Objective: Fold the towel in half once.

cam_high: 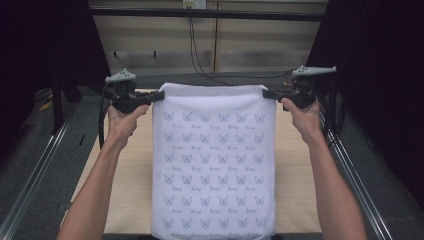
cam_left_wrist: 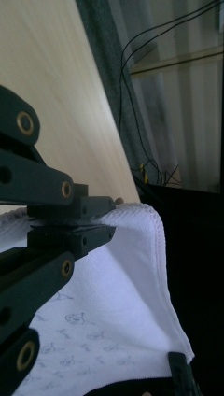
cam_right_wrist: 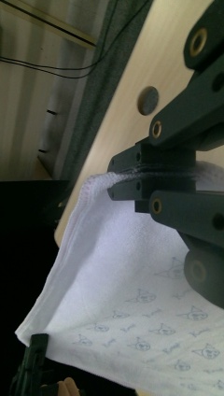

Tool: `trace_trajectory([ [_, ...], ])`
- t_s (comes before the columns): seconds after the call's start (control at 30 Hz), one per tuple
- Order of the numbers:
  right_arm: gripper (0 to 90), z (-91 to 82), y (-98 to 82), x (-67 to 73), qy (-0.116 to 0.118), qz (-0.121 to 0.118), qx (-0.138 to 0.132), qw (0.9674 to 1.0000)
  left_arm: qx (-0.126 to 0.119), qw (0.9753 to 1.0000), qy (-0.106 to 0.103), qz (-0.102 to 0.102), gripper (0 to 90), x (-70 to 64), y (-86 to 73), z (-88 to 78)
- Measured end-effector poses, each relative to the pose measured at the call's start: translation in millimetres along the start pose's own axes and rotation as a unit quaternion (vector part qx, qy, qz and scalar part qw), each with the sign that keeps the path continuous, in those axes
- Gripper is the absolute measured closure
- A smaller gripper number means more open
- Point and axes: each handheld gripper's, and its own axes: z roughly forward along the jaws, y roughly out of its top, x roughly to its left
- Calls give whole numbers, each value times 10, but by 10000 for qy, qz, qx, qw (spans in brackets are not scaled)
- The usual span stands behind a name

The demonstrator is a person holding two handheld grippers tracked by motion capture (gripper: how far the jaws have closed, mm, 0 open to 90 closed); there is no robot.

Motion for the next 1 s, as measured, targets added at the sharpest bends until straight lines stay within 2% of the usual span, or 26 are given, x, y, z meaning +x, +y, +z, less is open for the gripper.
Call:
trace_trajectory([
  [0.03, 873, -14, 55, -5, -50, -44, -6, 10000, 0, 10000, 0, 0, 869, 0, 0, 0],
  [0.07, 874, -49, 137, -7, -95, -79, -91, 9999, -115, 9999, -6, 56, 869, -33, 131, -9],
  [0.17, 874, -103, 229, 11, -163, -110, -202, 9996, -79, 9998, 5, 198, 869, -94, 188, -9],
  [0.2, 874, -142, 239, 37, -119, -140, -234, 9996, -27, 9995, -39, 313, 869, -156, 163, -15],
  [0.27, 874, -171, 159, 59, -34, -89, -247, 9996, -24, 9994, -38, 334, 869, -181, 124, -28],
  [0.3, 874, -183, 99, 71, 9, -85, -238, 9997, -51, 9995, -166, 264, 869, -214, 9, -64],
  [0.33, 874, -196, 32, 86, 63, -78, -195, 9998, -65, 9995, -195, 222, 869, -237, -66, -87],
  [0.37, 874, -218, -40, 107, 101, -64, -158, 9998, -65, 9995, -195, 222, 869, -237, -66, -87],
  [0.4, 874, -218, -40, 107, 101, -64, -158, 9998, -51, 9994, -271, 185, 869, -260, -145, -106],
  [0.43, 874, -276, -190, 149, 228, -48, -99, 9997, -41, 9993, -325, 156, 869, -311, -293, -157],
  [0.47, 874, -309, -248, 174, 257, -82, -72, 9996, 0, 9990, -447, 86, 869, -342, -401, -193],
  [0.5, 874, -373, -345, 216, 362, -77, -44, 9993, 0, 9990, -447, 86, 868, -342, -401, -193],
  [0.53, 874, -427, -425, 252, 421, -132, 6, 9990, 104, 9986, -490, 175, 869, -424, -556, -274],
  [0.6, 874, -540, -586, 340, 533, -154, 110, 9984, 170, 9981, -544, 224, 869, -467, -622, -321],
  [0.63, 874, -540, -586, 340, 533, -154, 110, 9984, 158, 9982, -528, 221, 869, -523, -690, -381],
  [0.67, 874, -597, -668, 394, 578, -174, 150, 9981, 153, 9980, -580, 195, 869, -564, -745, -422],
  [0.7, 873, -699, -840, 521, 701, -170, 200, 9972, 340, 9970, -587, 362, 868, -701, -917, -530],
  [0.73, 874, -753, -934, 602, 683, -251, 182, 9972, 311, 9967, -703, 246, 869, -744, -998, -578],
  [0.77, 874, -753, -934, 602, 683, -251, 182, 9972, 311, 9967, -703, 246, 869, -744, -998, -578],
  [0.8, 873, -811, -1035, 682, 671, -304, 89, 9972, 369, 9959, -805, 196, 869, -785, -1080, -622],
  [0.83, 873, -863, -1142, 737, 763, -241, 13, 9968, 402, 9958, -799, 197, 868, -837, -1175, -660],
  [0.87, 873, -907, -1255, 778, 825, -168, -18, 9964, 494, 9945, -909, 130, 869, -873, -1285, -683],
  [0.9, 874, -955, -1499, 842, 968, 37, 66, 9953, 680, 9927, -998, 41, 868, -893, -1400, -695],
  [0.93, 874, -963, -1613, 892, 963, 42, 248, 9950, 961, 9894, -1078, -113, 868, -921, -1613, -709],
  [0.97, 874, -963, -1613, 892, 963, 42, 248, 9950, 961, 9894, -1078, -113, 868, -921, -1613, -709],
  [1.0, 873, -960, -1696, 928, 963, 42, 384, 9946, 1146, 9870, -1108, -188, 868, -945, -1760, -720],
])
